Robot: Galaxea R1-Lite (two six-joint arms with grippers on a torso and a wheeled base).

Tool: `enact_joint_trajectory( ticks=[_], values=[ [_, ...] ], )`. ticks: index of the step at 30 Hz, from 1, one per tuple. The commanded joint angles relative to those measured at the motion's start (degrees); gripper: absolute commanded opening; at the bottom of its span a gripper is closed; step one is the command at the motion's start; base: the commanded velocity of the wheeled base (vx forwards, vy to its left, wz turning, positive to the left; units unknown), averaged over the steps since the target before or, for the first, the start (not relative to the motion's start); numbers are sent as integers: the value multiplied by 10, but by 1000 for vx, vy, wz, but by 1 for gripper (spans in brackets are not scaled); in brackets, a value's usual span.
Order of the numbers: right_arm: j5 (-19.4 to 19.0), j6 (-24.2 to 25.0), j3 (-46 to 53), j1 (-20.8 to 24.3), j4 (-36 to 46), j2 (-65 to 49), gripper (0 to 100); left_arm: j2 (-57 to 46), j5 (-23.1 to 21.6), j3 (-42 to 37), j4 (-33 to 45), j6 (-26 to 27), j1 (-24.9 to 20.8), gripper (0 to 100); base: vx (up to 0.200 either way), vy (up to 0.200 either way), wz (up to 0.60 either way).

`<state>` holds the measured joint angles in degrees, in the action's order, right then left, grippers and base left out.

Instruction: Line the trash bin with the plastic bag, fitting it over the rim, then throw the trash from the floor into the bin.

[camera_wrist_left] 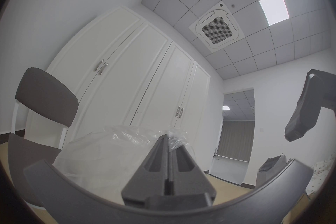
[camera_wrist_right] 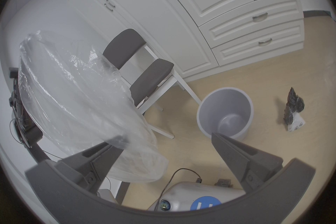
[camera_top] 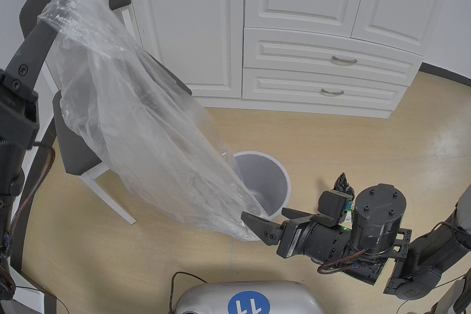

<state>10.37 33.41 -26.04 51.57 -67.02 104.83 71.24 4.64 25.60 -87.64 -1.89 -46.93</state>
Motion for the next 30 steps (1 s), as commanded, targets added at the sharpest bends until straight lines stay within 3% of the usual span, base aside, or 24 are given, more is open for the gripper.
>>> enact_joint_trajectory(
  ticks=[1,9,30],
  values=[
    [-7,17,3,0,-2,-2,100,-6,1,9,0,0,0,0,0,0,0],
    [-69,31,43,7,-54,-24,100,-5,2,18,0,-16,0,0,0,0,0],
    [-69,31,46,9,-72,6,100,-5,2,26,0,-24,-5,0,0,0,0]
  ],
)
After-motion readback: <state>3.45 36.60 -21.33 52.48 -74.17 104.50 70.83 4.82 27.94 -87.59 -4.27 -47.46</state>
